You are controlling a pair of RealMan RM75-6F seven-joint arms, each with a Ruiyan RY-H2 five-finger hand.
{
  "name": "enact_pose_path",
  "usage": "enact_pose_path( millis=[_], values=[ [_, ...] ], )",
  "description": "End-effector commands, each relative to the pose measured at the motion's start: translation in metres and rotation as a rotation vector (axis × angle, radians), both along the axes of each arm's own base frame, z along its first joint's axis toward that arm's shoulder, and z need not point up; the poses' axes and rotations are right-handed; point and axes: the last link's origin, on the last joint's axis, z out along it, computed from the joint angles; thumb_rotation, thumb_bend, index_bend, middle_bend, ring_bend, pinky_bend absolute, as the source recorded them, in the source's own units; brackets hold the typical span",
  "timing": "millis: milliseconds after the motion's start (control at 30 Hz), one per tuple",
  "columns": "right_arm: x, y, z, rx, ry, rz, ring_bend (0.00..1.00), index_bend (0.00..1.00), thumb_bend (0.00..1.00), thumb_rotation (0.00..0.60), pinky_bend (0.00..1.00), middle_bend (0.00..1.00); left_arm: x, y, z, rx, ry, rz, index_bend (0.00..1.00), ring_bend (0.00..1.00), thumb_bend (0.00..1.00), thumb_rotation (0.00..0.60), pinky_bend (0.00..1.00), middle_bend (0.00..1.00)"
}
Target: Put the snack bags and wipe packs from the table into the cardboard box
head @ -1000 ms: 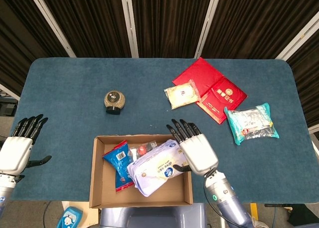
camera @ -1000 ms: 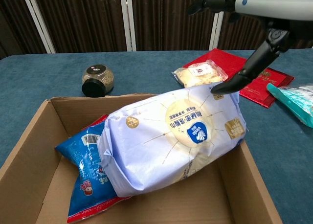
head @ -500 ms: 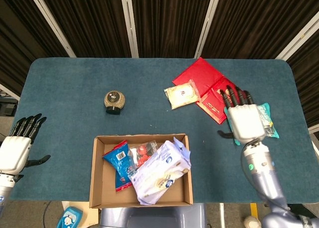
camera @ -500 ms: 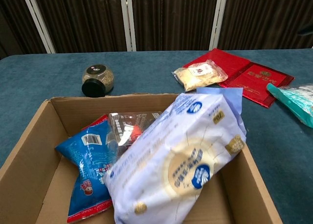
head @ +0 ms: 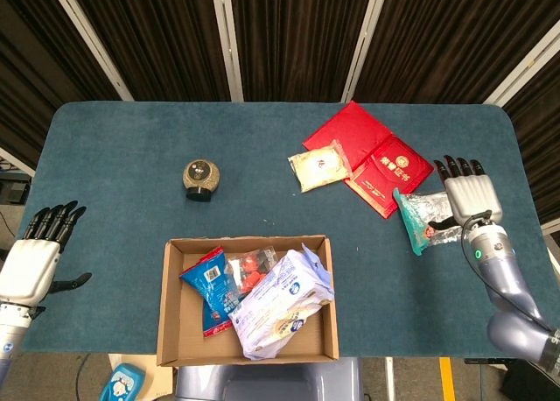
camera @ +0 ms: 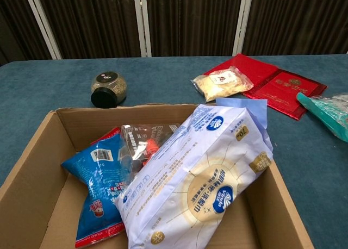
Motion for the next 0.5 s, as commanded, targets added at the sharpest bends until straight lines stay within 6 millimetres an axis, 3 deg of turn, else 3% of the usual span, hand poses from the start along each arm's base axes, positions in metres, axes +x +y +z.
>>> enact_pose_path(
  millis=[33,233,500],
  values=[
    [-0.029,-0.010,-0.019,0.050,-0.018,-0.080,0.00,0.00,0.03,0.600,0.11,0.00,-0.001,0.001,-0.001,-0.003,0.002,0.004,0.00,0.00,0.00,0.600,0.00,0.00],
    [-0.055,-0.020,-0.036,0.084,-0.017,-0.125,0.00,0.00,0.03,0.600,0.11,0.00,-0.003,0.003,-0.001,-0.002,0.000,0.012,0.00,0.00,0.00,0.600,0.00,0.00],
    [-0.067,-0.030,-0.055,0.170,-0.021,-0.111,0.00,0.00,0.03,0.600,0.05,0.00,-0.006,0.006,-0.003,-0.009,0.002,0.028,0.00,0.00,0.00,0.600,0.00,0.00]
  ],
)
